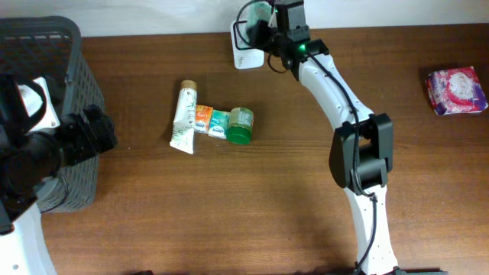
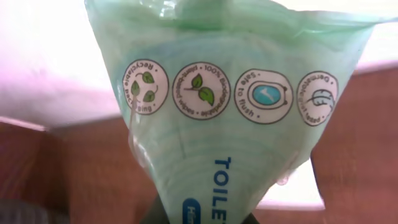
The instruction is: Scan the item barcode
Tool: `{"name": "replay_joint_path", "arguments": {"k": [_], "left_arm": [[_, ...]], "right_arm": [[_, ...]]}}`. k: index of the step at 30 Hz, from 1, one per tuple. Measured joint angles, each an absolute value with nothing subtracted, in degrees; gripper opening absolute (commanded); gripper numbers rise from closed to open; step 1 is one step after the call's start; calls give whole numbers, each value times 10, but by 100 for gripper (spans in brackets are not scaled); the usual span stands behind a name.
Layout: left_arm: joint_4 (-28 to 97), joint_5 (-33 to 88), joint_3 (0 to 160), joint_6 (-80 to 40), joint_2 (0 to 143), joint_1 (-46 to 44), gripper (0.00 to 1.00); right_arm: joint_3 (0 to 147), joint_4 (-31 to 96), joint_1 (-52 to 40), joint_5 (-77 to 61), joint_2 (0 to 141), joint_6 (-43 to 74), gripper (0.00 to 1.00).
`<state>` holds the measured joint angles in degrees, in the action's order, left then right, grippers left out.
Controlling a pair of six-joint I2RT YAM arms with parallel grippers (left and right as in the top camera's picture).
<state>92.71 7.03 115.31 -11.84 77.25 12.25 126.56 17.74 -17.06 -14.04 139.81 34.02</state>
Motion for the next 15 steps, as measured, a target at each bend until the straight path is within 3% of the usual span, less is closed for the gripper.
{"name": "replay_joint_path", "arguments": {"k": [15], "left_arm": [[927, 70, 1153, -118, 773, 123, 99]], "right_arm": [[1270, 163, -183, -104, 1449, 327, 4]]}}
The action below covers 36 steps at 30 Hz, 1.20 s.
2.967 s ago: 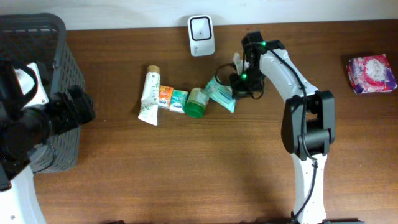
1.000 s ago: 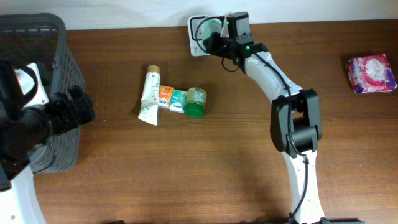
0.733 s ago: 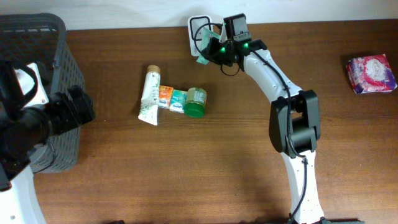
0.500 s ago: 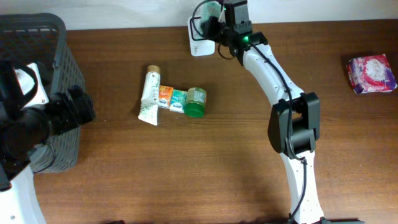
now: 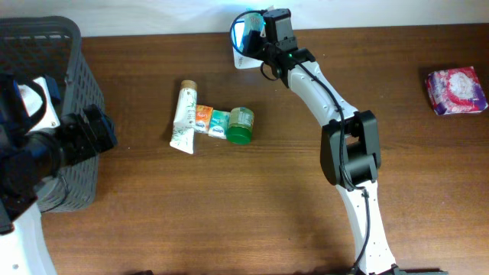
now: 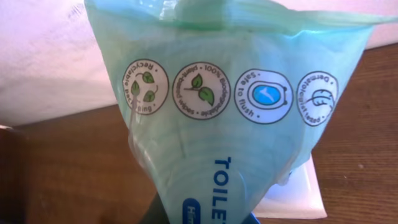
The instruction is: Scan the item barcode
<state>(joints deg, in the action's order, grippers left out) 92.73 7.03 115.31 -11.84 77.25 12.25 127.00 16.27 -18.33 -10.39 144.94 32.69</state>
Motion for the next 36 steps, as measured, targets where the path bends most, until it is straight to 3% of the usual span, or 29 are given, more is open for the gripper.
{"name": "replay_joint_path", "arguments": {"k": [7, 13, 20, 24, 27, 29, 31, 32, 36], "left_arm": [[927, 70, 1153, -118, 773, 123, 99], [927, 70, 1153, -118, 773, 123, 99], [927, 70, 1153, -118, 773, 123, 99], [927, 70, 1153, -118, 773, 123, 99], [927, 70, 1153, -118, 773, 123, 99], [927, 70, 1153, -118, 773, 123, 99], [927, 70, 1153, -118, 773, 123, 99], [927, 70, 1153, -118, 773, 123, 99], [927, 70, 1153, -118, 773, 123, 99]], "right_arm": [[1381, 423, -100, -108, 1435, 309, 4], [1419, 684, 113, -33, 1411, 309, 4], [1418, 771, 295, 37, 1411, 308, 6], [1406, 764, 356, 41, 1411, 307, 17], [1384, 744, 364, 47, 1411, 302, 20], [1361, 732, 363, 47, 1411, 303, 37], [1347, 731, 363, 49, 1411, 302, 80], [1346, 731, 363, 50, 1411, 299, 88], [1346, 755, 364, 51, 1411, 299, 90]]}}
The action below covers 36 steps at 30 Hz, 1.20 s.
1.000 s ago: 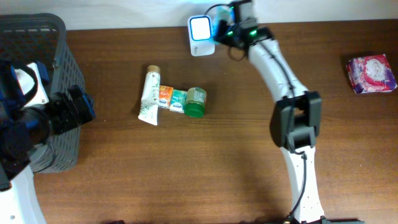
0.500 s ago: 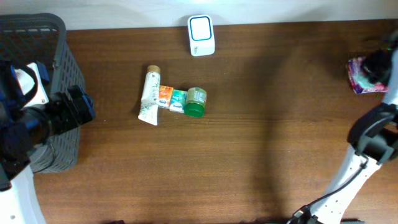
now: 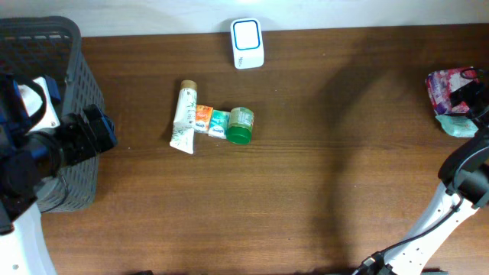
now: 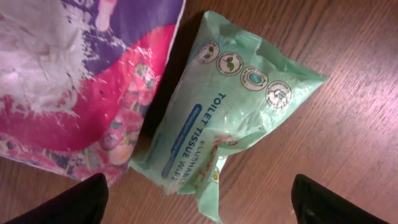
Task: Scan the item barcode
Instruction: 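Carry the mint-green pack to the far right and release it, then reach the right gripper to the green-lidded jar and grasp it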
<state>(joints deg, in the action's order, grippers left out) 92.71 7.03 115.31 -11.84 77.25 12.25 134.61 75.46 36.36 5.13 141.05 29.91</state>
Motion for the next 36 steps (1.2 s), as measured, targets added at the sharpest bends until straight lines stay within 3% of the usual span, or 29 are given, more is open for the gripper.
{"name": "replay_joint_path", "arguments": {"k": [4, 9, 12, 16, 21, 27, 36], "left_arm": [[927, 70, 1153, -118, 773, 123, 99], [927, 70, 1153, -118, 773, 123, 99], [927, 70, 1153, -118, 773, 123, 99], [927, 70, 1153, -118, 773, 123, 99], [927, 70, 1153, -118, 773, 123, 99], [927, 70, 1153, -118, 773, 123, 99], [927, 70, 1153, -118, 773, 123, 99]], "right_arm": [[1346, 765, 362, 27, 1377, 278, 89], [1348, 803, 338, -194, 1290, 166, 89], [1350, 845, 277, -304, 1286, 95, 93], [1350, 876, 161, -340, 1286, 53, 94], [1350, 881, -42, -284, 1286, 40, 99], [1350, 881, -216, -203, 1304, 58, 99], [1260, 762, -362, -8, 1315, 337, 99]]}}
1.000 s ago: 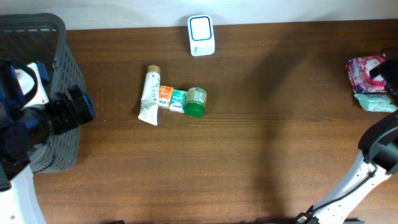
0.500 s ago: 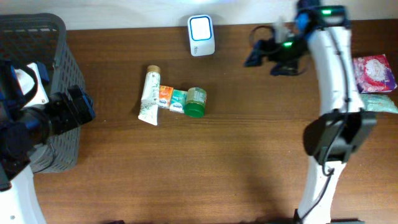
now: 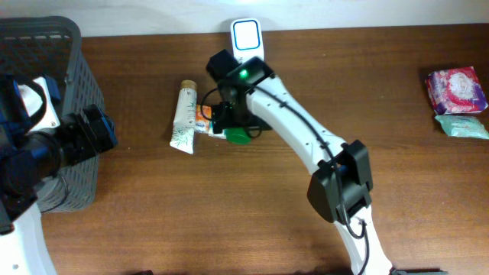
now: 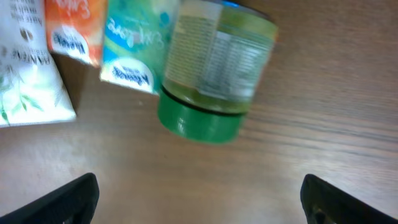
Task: Scan the item barcode
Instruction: 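Reach the right gripper to the green-lidded jar and grasp it, then pull the green jar toward the front and lay it down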
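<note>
A green-lidded jar (image 4: 214,68) lies on its side on the wooden table, its printed label facing up. It is the right end of a row with a teal packet (image 4: 134,43), an orange packet (image 4: 74,28) and a white tube (image 4: 28,68). My right gripper (image 4: 199,202) hovers just above the jar, open, with nothing between its fingers. From overhead the right gripper (image 3: 233,114) covers most of the jar (image 3: 240,137). The white scanner (image 3: 247,34) sits at the table's far edge, just behind. My left gripper (image 3: 92,136) stays at the left by the basket.
A dark mesh basket (image 3: 72,46) stands at the far left. A pink-purple pack (image 3: 456,90) and a pale green tissue pack (image 3: 462,126) lie at the far right edge. The white tube (image 3: 183,117) marks the row's left end.
My right gripper was open above the green tissue pack at the far right. It is now at the middle of the table over the green jar. The tissue pack stays beside the pink pack.
My right gripper first held the green tissue pack up by the scanner, and still held it there half a second later. Then the pack lay beside the pink pack at the far right with the gripper open above it. Now the gripper hangs open over the jar.
</note>
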Tool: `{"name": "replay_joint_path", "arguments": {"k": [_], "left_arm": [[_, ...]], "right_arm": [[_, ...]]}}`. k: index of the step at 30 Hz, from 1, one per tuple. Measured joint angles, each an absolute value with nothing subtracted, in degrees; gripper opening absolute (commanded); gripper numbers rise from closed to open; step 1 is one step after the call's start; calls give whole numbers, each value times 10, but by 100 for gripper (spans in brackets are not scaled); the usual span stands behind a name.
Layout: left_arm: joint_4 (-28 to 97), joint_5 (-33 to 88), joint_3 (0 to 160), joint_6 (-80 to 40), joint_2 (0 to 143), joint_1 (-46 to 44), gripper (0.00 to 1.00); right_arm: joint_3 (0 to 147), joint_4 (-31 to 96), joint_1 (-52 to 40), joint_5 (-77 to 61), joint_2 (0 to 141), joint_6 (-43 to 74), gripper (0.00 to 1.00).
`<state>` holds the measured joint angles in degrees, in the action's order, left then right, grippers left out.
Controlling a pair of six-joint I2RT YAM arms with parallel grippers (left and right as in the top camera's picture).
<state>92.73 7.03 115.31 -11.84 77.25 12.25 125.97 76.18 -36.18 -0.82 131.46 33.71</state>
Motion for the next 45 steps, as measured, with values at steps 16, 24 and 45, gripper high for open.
{"name": "replay_joint_path", "arguments": {"k": [16, 24, 45], "left_arm": [[927, 70, 1153, -118, 773, 123, 99], [927, 70, 1153, -118, 773, 123, 99], [927, 70, 1153, -118, 773, 123, 99]], "right_arm": [[1091, 566, -367, 25, 1315, 465, 78], [1091, 579, -367, 26, 1315, 443, 60], [1071, 765, -367, 10, 1196, 326, 54]]}}
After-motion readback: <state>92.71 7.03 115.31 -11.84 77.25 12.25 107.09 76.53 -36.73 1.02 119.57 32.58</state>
